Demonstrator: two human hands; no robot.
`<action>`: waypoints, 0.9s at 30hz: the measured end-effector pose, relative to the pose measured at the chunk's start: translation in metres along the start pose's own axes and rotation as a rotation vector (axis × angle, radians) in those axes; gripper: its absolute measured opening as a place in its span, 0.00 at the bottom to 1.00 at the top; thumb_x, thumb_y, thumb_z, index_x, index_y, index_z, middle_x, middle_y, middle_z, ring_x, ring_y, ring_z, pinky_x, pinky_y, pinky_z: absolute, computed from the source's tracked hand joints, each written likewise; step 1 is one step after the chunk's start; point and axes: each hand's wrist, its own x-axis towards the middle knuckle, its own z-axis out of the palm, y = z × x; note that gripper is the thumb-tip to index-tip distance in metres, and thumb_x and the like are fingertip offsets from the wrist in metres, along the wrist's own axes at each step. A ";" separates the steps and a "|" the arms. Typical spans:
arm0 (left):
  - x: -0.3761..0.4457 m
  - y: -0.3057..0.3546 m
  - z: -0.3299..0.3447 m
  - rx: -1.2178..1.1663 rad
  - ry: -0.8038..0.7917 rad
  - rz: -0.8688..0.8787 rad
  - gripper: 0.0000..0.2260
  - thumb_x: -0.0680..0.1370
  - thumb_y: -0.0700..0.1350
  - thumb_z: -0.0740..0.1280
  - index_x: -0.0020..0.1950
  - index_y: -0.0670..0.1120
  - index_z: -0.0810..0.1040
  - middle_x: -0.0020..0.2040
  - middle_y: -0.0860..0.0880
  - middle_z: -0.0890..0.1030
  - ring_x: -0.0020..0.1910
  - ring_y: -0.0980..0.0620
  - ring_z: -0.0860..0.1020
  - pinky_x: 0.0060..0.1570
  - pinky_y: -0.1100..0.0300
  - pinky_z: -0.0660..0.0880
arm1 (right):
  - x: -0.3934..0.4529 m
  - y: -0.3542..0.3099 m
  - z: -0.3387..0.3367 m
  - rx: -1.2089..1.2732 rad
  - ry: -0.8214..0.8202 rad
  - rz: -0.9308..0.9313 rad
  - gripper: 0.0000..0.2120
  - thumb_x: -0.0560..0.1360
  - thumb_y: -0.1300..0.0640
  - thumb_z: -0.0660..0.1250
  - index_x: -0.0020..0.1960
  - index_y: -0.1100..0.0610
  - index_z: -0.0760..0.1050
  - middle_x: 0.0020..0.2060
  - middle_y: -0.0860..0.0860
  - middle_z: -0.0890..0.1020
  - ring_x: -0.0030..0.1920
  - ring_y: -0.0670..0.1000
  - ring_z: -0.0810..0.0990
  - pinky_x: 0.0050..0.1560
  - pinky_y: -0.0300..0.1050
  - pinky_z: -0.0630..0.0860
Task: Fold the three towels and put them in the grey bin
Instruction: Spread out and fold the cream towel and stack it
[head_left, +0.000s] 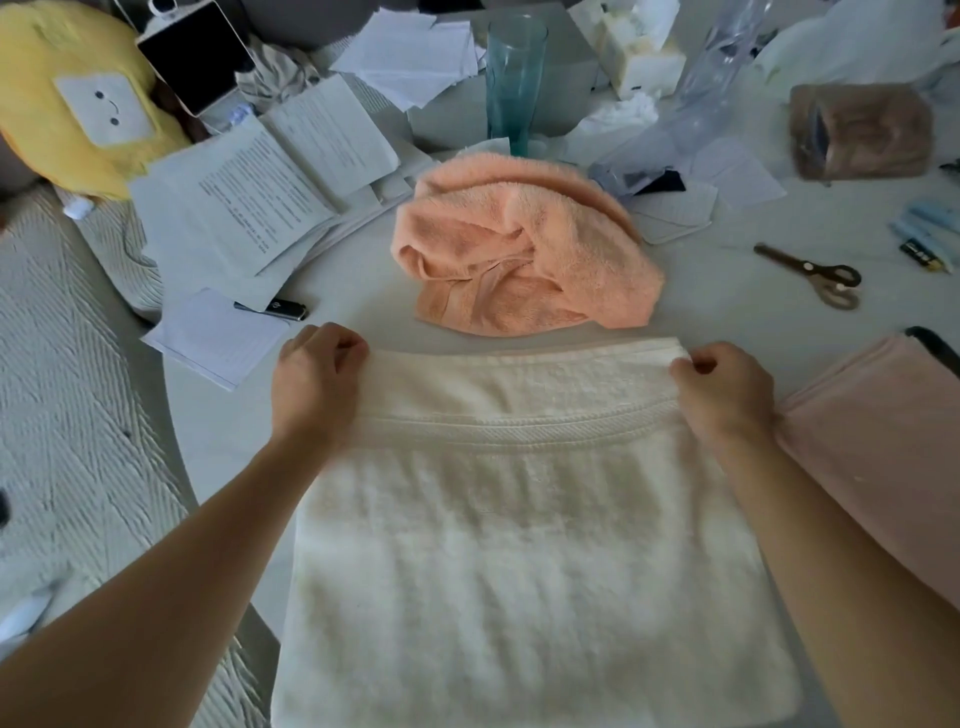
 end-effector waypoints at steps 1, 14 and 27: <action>-0.001 0.001 0.000 0.012 -0.005 0.005 0.05 0.78 0.43 0.66 0.48 0.46 0.82 0.45 0.49 0.78 0.51 0.42 0.75 0.47 0.56 0.67 | 0.000 -0.001 0.000 0.014 0.014 -0.011 0.08 0.76 0.55 0.65 0.48 0.57 0.81 0.45 0.54 0.84 0.52 0.60 0.80 0.48 0.47 0.72; -0.169 -0.011 -0.064 -0.028 -0.182 -0.429 0.28 0.76 0.58 0.69 0.69 0.49 0.64 0.55 0.47 0.75 0.51 0.49 0.74 0.53 0.52 0.71 | -0.195 -0.039 0.039 -0.353 -0.487 -0.788 0.35 0.79 0.37 0.41 0.81 0.51 0.51 0.82 0.53 0.49 0.81 0.55 0.47 0.78 0.59 0.44; -0.265 -0.056 -0.060 -0.154 -0.201 -0.559 0.09 0.76 0.56 0.70 0.44 0.53 0.75 0.40 0.52 0.80 0.39 0.50 0.79 0.39 0.49 0.80 | -0.158 0.003 0.038 -0.507 -0.274 -0.777 0.33 0.80 0.39 0.41 0.80 0.51 0.57 0.81 0.55 0.56 0.80 0.58 0.54 0.77 0.60 0.52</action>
